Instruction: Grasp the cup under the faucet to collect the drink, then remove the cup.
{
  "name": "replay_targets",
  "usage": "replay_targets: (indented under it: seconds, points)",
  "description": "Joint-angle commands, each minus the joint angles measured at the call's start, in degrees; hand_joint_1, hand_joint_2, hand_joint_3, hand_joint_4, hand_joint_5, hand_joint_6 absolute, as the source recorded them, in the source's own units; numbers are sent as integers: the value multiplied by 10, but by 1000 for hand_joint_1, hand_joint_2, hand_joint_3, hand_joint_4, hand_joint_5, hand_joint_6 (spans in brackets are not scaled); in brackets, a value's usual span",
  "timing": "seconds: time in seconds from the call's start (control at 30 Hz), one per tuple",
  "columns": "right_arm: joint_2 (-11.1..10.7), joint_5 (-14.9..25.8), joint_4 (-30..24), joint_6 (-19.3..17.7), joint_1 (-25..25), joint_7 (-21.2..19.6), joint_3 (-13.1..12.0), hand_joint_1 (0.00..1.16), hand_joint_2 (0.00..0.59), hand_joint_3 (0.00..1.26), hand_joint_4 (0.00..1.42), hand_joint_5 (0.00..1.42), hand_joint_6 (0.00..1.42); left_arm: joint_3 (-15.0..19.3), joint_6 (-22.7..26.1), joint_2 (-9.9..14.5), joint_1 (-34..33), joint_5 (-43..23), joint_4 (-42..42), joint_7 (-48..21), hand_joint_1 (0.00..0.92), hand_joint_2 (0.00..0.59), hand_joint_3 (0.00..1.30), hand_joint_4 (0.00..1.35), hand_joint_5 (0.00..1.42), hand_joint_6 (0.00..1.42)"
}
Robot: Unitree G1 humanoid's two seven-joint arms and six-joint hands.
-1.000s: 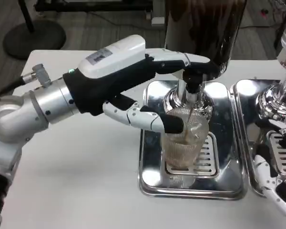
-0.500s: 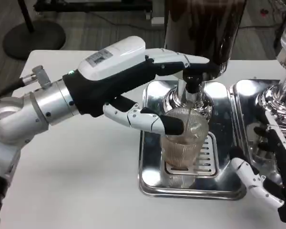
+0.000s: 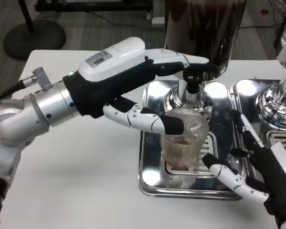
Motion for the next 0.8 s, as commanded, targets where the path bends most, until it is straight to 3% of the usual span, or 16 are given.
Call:
replay_targets:
  seconds: [0.03, 0.3, 0.8]
  points:
    - [-8, 12, 9, 10, -15, 13, 5, 495, 191, 0, 0, 0, 221, -7, 1, 6, 13, 9, -7, -1, 65, 95, 204, 201, 258, 197]
    - [-6, 8, 31, 16, -44, 13, 25, 517, 181, 0, 0, 0, 188, -8, 10, 8, 17, 10, -14, -1, 65, 100, 210, 207, 258, 190]
    - [9, -26, 77, 13, -78, -26, 48, 541, 181, 0, 0, 0, 166, -6, 25, 13, 32, 9, -34, 5, 56, 118, 219, 222, 262, 187]
